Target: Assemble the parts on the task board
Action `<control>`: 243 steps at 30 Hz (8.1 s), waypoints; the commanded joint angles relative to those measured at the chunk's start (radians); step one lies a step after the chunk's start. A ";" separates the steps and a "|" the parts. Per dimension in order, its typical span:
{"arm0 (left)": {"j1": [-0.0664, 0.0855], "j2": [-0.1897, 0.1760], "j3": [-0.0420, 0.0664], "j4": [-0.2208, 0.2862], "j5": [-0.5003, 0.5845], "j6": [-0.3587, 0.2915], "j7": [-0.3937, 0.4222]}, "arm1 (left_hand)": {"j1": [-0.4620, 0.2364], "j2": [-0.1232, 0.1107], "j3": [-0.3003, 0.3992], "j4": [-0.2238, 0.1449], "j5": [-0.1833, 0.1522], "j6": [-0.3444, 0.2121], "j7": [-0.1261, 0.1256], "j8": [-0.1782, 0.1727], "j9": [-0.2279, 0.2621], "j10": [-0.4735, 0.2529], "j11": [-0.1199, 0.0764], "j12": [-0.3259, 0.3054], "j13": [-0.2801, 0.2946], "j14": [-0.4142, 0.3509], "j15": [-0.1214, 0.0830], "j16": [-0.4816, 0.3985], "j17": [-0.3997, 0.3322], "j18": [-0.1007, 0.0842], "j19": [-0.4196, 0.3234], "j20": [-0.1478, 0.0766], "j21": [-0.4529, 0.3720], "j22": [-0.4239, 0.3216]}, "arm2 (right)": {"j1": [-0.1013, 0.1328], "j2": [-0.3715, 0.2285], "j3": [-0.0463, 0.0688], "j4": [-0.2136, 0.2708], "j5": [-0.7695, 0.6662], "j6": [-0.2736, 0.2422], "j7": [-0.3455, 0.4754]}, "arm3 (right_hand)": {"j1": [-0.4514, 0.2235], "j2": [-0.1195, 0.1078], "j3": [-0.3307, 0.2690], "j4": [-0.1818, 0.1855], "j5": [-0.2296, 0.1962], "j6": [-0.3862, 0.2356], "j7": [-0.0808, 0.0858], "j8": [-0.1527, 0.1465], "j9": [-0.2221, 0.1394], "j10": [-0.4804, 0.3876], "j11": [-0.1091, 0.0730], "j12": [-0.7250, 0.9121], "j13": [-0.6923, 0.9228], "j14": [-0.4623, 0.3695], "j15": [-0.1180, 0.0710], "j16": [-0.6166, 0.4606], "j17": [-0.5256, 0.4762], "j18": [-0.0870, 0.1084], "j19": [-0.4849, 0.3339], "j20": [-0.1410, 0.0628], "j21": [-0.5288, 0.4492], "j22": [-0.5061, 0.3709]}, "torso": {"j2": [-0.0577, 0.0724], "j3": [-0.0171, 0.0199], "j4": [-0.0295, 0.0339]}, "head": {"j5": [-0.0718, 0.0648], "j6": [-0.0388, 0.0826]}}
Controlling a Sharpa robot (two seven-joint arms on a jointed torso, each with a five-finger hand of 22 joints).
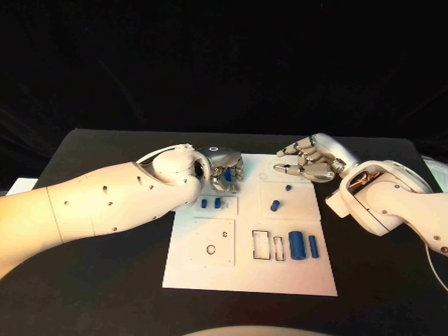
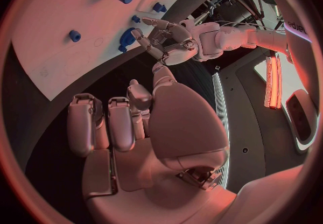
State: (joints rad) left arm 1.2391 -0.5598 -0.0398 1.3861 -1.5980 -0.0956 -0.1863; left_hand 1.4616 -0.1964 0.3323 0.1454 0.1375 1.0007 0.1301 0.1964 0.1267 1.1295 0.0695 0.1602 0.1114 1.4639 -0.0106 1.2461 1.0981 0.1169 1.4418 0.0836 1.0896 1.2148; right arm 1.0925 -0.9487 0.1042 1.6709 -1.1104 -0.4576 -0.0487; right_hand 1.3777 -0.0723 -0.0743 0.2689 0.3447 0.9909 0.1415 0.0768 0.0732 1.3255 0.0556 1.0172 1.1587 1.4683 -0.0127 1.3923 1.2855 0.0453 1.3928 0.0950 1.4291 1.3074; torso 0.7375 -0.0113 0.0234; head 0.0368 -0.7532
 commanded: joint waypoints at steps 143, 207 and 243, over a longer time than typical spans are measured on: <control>-0.042 -0.130 0.035 0.060 0.084 0.023 -0.101 | -0.064 -0.022 0.136 -0.064 -0.017 -0.002 0.042 -0.137 -0.064 0.035 0.032 -0.100 -0.047 0.011 0.018 0.025 -0.122 -0.032 0.008 0.019 0.077 0.087 | -0.011 0.002 0.000 -0.016 -0.017 0.063 -0.031 | 0.033 0.030 -0.025 0.006 -0.022 -0.010 0.002 -0.006 -0.001 -0.169 0.000 -0.441 -0.359 0.032 -0.006 -0.060 -0.073 0.021 -0.022 -0.003 -0.023 -0.011 | -0.004 0.0022 0.0072 | -0.003 -0.003; -0.038 -0.392 0.015 0.227 1.693 -0.204 0.518 | -0.013 0.040 0.169 -0.126 -0.010 0.055 0.053 -0.098 -0.056 0.019 0.036 0.016 -0.033 -0.271 0.027 -0.323 -0.644 0.067 -0.311 0.032 -0.499 -0.249 | -0.030 0.079 -0.015 -0.070 -0.703 0.316 -0.235 | 0.229 0.016 0.403 -0.083 -0.252 0.199 -0.032 0.009 0.021 -0.078 -0.004 -0.925 -1.063 0.037 -0.014 -0.076 -0.106 0.019 -0.007 -0.013 -0.025 0.002 | -0.003 -0.0002 0.0078 | -0.035 0.003; -0.039 -0.378 0.014 0.220 1.699 -0.195 0.511 | -0.012 0.045 0.164 -0.133 -0.010 0.060 0.052 -0.094 -0.056 0.016 0.036 0.023 -0.034 -0.272 0.026 -0.322 -0.649 0.067 -0.310 0.031 -0.500 -0.249 | -0.072 0.082 0.003 0.187 -0.602 0.179 -0.223 | 0.153 -0.027 0.546 -0.159 -0.265 0.200 -0.018 -0.006 0.038 -0.063 0.004 -0.951 -1.084 0.038 -0.005 -0.064 -0.101 0.015 0.004 -0.005 -0.008 0.027 | -0.004 -0.0028 0.0090 | -0.006 -0.006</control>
State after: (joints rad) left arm 1.1998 -0.9415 -0.0261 1.6026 0.0911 -0.3036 0.3168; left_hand 1.4525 -0.1606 0.5017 0.0139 0.1208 1.0525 0.1819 0.0979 0.0700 1.1435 0.1053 0.1801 0.0771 1.1890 0.0216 0.9209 0.4504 0.1711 1.1307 0.1193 0.5924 0.9662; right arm 1.0287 -0.8756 0.1086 1.8521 -1.7253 -0.2861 -0.2906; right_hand 1.5392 -0.0974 0.4656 0.1101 0.0827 1.1879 0.1162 0.0683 0.1110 1.2422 0.0749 0.0721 0.0756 1.4666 -0.0216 1.3229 1.1861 0.0613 1.3896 0.0878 1.4175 1.3077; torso 0.7332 -0.0130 0.0321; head 0.0237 -0.7557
